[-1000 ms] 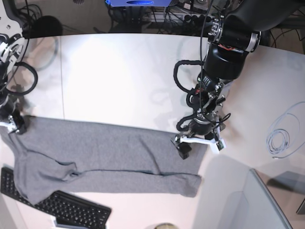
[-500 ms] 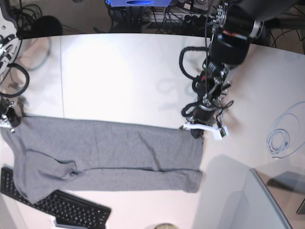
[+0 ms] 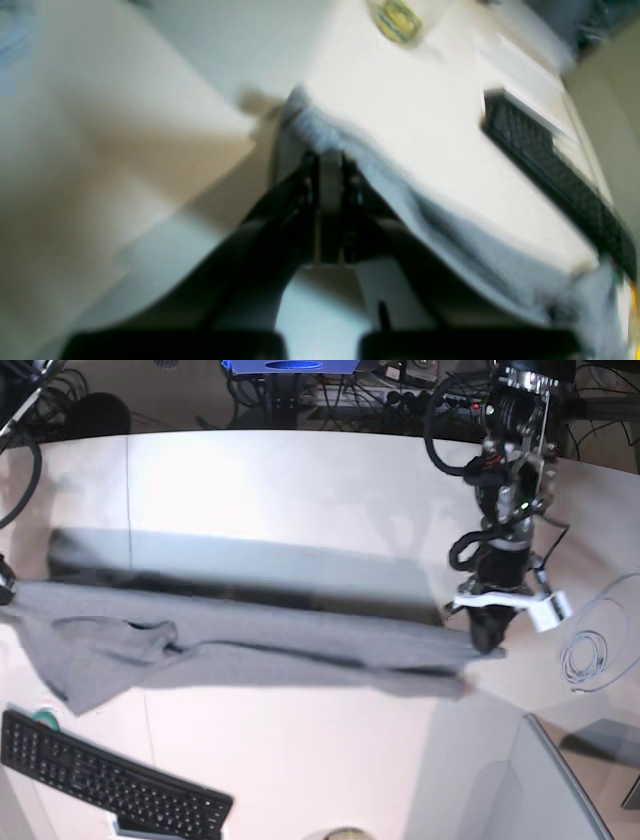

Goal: Layout the t-shirt on the table in an organized manner, then fold the t-shirt properly
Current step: 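Regrasp the shirt edge with both grippers, then lift the shirt and lay it back down flat with both grippers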

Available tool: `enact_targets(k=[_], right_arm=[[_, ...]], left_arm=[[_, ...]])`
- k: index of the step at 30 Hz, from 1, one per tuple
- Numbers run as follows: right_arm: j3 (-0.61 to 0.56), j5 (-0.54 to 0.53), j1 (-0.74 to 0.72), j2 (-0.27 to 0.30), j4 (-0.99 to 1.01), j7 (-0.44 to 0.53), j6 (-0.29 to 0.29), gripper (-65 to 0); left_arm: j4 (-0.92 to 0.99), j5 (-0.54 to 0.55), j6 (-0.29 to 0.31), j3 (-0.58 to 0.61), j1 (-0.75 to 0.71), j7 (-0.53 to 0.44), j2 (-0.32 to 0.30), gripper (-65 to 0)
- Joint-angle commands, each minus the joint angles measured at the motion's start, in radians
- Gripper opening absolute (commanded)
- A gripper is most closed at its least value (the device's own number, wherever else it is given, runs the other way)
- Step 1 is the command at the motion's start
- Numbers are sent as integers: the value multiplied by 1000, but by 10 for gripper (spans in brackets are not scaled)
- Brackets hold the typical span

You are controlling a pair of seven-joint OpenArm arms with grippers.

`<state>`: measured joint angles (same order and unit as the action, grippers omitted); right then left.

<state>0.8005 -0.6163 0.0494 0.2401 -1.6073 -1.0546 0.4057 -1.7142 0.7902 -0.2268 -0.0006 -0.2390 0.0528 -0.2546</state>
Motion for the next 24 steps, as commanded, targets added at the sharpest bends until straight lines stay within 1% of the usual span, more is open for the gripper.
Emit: enact_targets(k=[1,3,4,5,7,9,11,13,16,19,20,22,24], right_arm=[[12,0,-19,21,-75,10,0,-650],[7,3,-53,18,-149,-8,-1,-650],[-5,3,-87,20,-150,-11,-1,-650],[-25,9,-125,31,-147,-20,-4,-650],[-76,45,-199,61,-124,-43,-20,-650],[-119,80,-267,64,-107,-45,-32,-650],[-149,126,-325,66,-77,-45,-32,-650],[-175,177,-380,66,-35,-45,-31,-650],[-203,237,-452,66,17,-43,-24,-650],[-212,249,-514,69,29,-11,-24,-650],[-212,250,-538,80,28,-3,-24,-650],[-220,250,-595,106,31,-9,-24,-650],[-243,250,-635,114,25,-28,-26,-650]], left_arm=[[-50,-7,10,-34,13,-41,-10,-650],[-83,-7,10,-69,36,-37,-12,-650],[-85,-7,10,-71,71,-9,-13,-650],[-85,-7,8,-75,111,35,-13,-650],[-85,-7,2,-82,211,170,-4,-650],[-83,-15,2,-83,295,252,5,-650],[-65,-16,2,-83,375,295,21,-650],[-11,-16,2,-74,445,312,24,-650],[84,-16,7,-72,525,309,24,-650],[133,-13,7,-77,594,305,25,-650],[139,-12,7,-75,622,305,25,-650],[144,-8,4,-74,669,305,28,-650],[135,-8,2,-80,692,305,48,-650]])
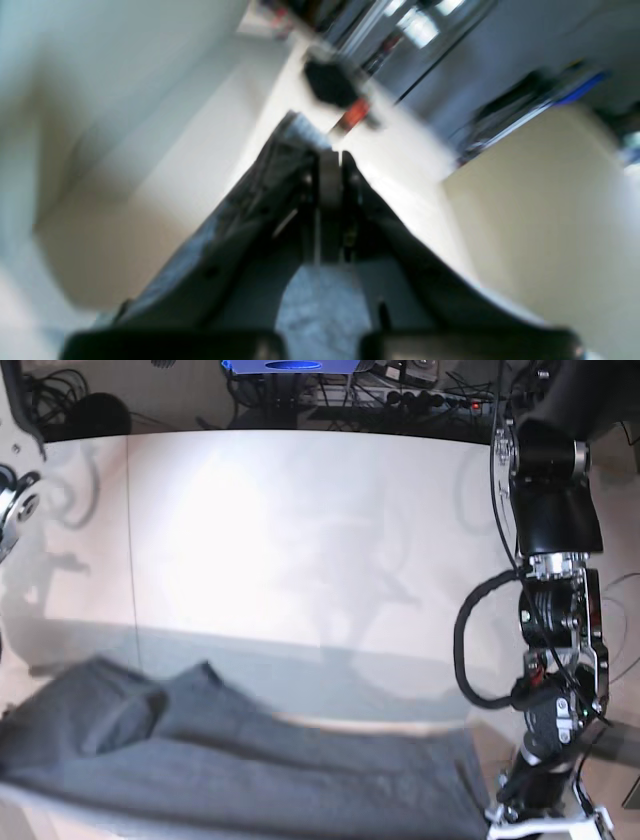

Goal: Layout the t-shirt on the table in an organized manner, then fold the t-shirt properly
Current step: 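Lift the shirt and lay it back down flat with both grippers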

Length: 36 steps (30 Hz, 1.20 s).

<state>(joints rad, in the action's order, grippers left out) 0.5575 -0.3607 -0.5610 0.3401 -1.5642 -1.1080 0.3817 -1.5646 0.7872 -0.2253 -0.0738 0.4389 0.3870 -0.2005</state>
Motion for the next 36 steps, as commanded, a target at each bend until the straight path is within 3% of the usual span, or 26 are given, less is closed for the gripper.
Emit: enact_targets(k=[1,5,12,17,21,29,31,36], right_arm=[[-3,-5,-34,24,-20,7,-2,-650],[-1,-8,-1,40,-22,-62,0,-650],[0,-10,238,35,-52,-63,0,-650],[-11,-7,269,-5,-66,-51,-7,-650],[-116,-4,207,3,115,50,-10,-650],[-248,-2,75,30,674,322,-10,-636],[-273,-2,57,43,746,342,-10,-567],[-296,-5,65,47,707,342,-3,-230]], left_arm=[[-24,-5,0,-11,18,-29,2,-650],[-86,-8,0,-13,-55,-29,23,-650],[-63,-15,5,-13,-295,-30,16,-650],[62,-65,5,2,-294,-90,19,-650],[246,-142,5,104,-199,-144,29,-650],[623,-148,5,211,-102,-323,68,-650],[674,-148,7,214,-91,-339,68,-650],[692,-142,7,199,-93,-343,63,-650]])
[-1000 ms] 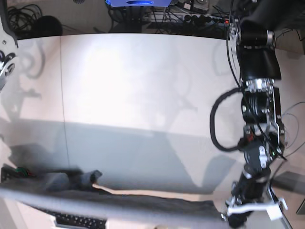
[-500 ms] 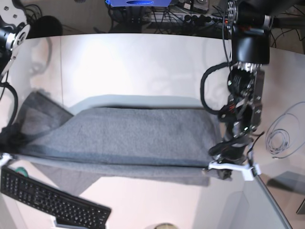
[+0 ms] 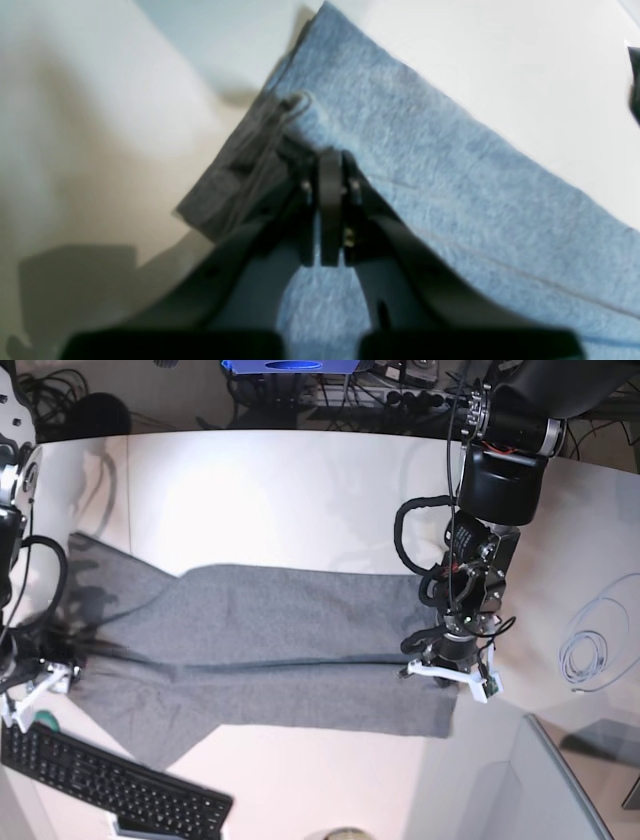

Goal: Layout the t-shirt on the table in an organized manner, then fold the t-shirt properly
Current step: 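Lift the shirt and lay it back down flat with both grippers, then grasp the shirt's hem corners with both grippers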

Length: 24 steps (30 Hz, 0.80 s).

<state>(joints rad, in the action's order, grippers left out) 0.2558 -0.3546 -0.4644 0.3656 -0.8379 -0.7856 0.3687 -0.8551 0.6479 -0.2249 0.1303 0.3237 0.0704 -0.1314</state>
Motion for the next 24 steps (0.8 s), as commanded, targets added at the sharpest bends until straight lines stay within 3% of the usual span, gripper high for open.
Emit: enact_targets(k=[1,4,6,7,11,15,18,24], right_arm=[[27,-11,-17,22,-68,16,10,-195],[135,-11,65,14,-254,-38,8,-186],[198,-14,114,13,-381,-114,10,-186],[230,-16,143,3,-433,-146,11,-188],[380,-16,286,-52,-617,-242,13,-185],[394,-16,404,-93,-616,-212,14,-183],[396,-16,448,-124,-590,-173,14,-183],[394,-16,502,-187,-588,-157,16,-185]], left_arm=[[-25,-1,6,-5,22,-27,-7,-620],[-89,-1,6,-5,4,-28,-23,-262],[-158,-1,6,-5,-21,-28,-27,-63],[-203,-1,6,-5,-33,-28,-29,0],[-416,0,6,-7,-143,-28,-84,0],[-583,0,9,-60,-323,-25,-107,0],[-632,0,68,-126,-443,-27,-106,-12],[-634,0,264,-271,-605,-27,-103,-41]])
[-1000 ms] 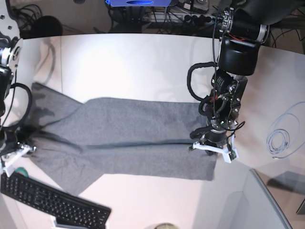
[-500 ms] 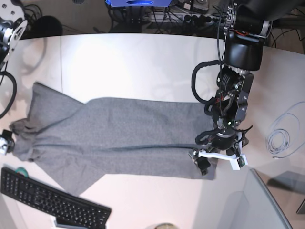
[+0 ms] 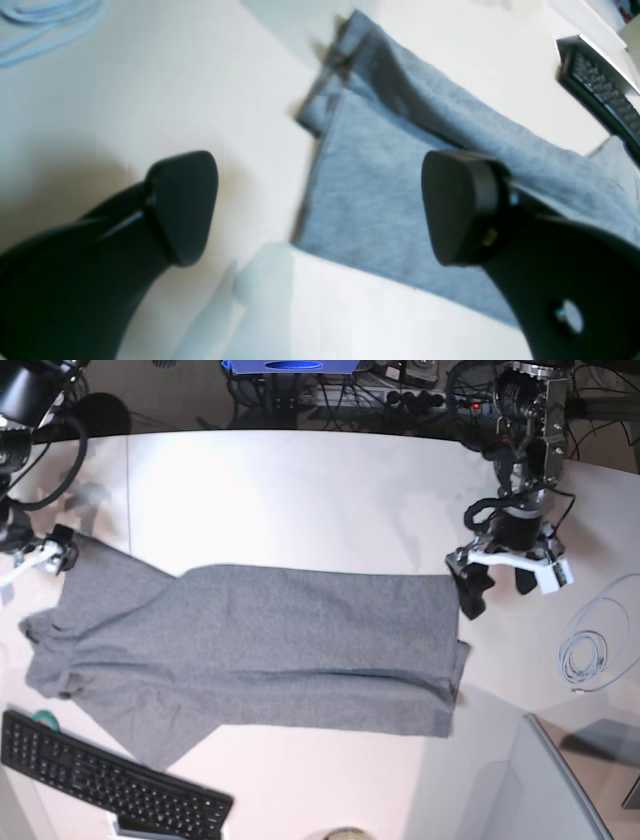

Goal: Layout the t-shirt on the table in an organized manner, then fold the t-shirt properly
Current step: 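Grasp the shirt's hem corners with both grippers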

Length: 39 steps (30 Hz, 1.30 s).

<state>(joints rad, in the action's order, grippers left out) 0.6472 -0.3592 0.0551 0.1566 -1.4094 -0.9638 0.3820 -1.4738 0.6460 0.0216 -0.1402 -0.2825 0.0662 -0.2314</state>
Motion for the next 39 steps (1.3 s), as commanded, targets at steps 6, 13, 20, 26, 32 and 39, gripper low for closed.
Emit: enact_targets(k=[6,13,20,26,32,39], right_arm=[[3,-11,-41,8,101,84,44,-188],[-7,-11,-44,8,201,156,50,-191],[3,-11,-44,5,204,153,134,-621],[3,-11,-36,5,198,153,154,-635],[3,-11,-36,5,196,151,154,-635],[3,-11,-34,7,195,124,156,-635]], left_arm=[[-15,2,99,-51,-60,-22,-3,-41],[18,-4,99,-45,-56,-22,22,-38],[134,-5,102,-39,2,-22,53,-35],[150,-5,102,9,61,-19,62,-38],[289,1,102,35,144,-22,69,-41],[332,1,102,26,153,-22,100,-41]])
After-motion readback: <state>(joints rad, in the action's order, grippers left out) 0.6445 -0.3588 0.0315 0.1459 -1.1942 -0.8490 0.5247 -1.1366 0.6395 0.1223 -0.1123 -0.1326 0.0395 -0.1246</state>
